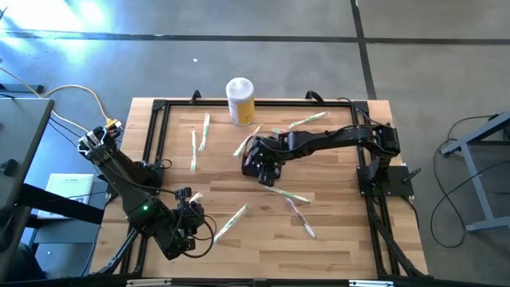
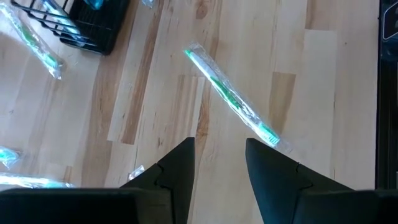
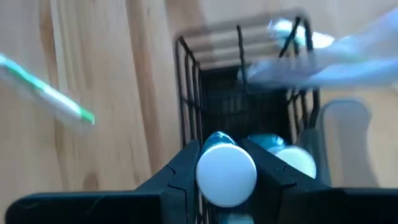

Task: Pick & Place toothbrushing station
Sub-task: Put the blue mouthwash into the middle section wire organizer

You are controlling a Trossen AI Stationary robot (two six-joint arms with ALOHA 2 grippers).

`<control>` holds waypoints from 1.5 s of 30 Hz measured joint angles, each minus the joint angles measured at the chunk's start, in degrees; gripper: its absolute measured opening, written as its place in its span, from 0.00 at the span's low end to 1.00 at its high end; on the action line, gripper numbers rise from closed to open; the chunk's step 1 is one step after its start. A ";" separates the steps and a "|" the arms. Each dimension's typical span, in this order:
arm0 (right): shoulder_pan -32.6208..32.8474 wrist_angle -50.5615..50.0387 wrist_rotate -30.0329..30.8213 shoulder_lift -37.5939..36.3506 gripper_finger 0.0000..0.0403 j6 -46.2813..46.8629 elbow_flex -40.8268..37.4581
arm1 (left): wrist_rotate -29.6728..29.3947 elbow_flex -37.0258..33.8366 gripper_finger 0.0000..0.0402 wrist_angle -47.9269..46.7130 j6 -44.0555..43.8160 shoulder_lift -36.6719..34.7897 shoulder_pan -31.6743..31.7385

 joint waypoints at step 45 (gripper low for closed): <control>-2.19 -1.29 -2.24 0.28 0.23 -0.81 -0.02 | 0.13 -3.28 0.34 2.83 -0.85 -2.36 0.01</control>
